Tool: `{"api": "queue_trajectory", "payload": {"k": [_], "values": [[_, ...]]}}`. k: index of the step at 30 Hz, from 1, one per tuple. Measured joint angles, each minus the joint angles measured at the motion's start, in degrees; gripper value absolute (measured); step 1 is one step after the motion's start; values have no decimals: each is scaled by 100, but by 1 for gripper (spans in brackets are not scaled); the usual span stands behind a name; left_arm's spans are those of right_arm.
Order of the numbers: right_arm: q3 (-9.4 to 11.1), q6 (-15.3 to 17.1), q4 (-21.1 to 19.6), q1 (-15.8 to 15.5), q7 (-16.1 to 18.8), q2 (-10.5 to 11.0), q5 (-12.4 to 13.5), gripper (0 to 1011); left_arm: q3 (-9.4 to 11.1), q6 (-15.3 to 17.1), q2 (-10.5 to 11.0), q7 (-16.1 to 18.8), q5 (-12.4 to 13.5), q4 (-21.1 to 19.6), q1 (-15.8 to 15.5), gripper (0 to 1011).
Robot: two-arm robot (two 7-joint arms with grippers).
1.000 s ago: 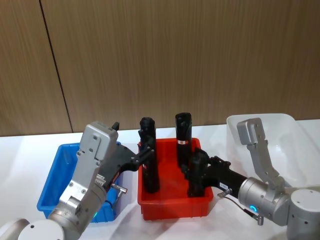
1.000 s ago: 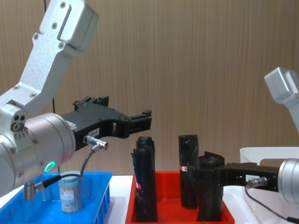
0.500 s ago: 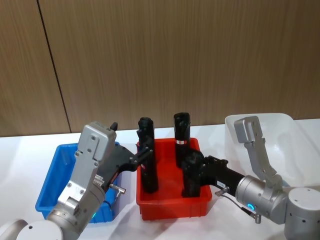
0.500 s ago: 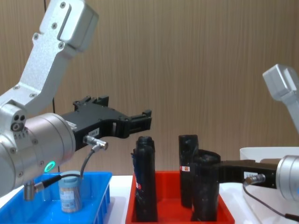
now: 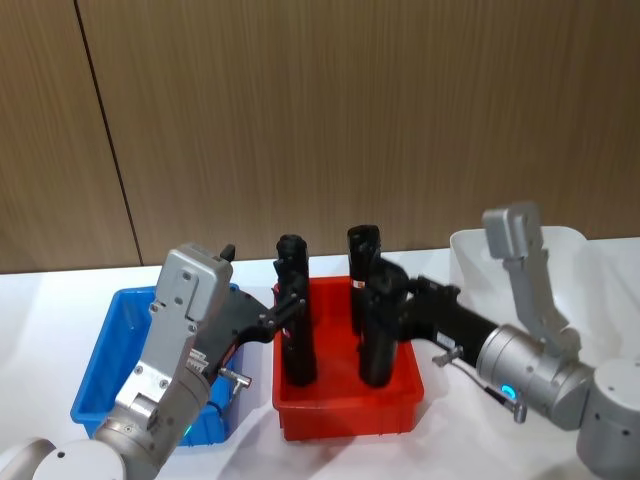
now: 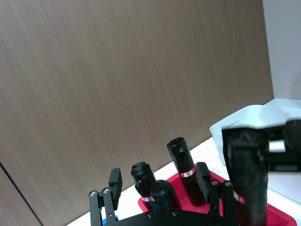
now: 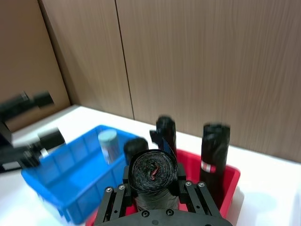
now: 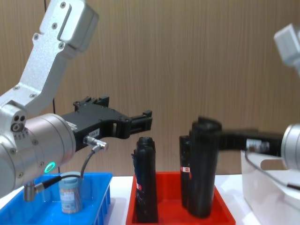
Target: Pick the cotton swabs from the blue box and place them into the white box.
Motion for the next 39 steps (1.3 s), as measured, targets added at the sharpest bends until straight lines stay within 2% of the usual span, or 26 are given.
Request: {"api": "queue_trajectory", "payload": {"k": [12, 20, 28, 39], "values": [[193, -72, -680, 7, -373, 140, 152, 508, 0, 0, 0, 0, 0, 0, 0, 1004], [351, -142, -841, 67, -683, 263, 91, 508, 0, 0, 0, 0, 0, 0, 0, 1004], [519, -212, -800, 164, -950, 407, -99, 508, 0, 0, 0, 0, 0, 0, 0, 1004], [670, -236, -299, 405, -1031, 528, -386, 508, 0, 0, 0, 0, 0, 0, 0, 1004]]}}
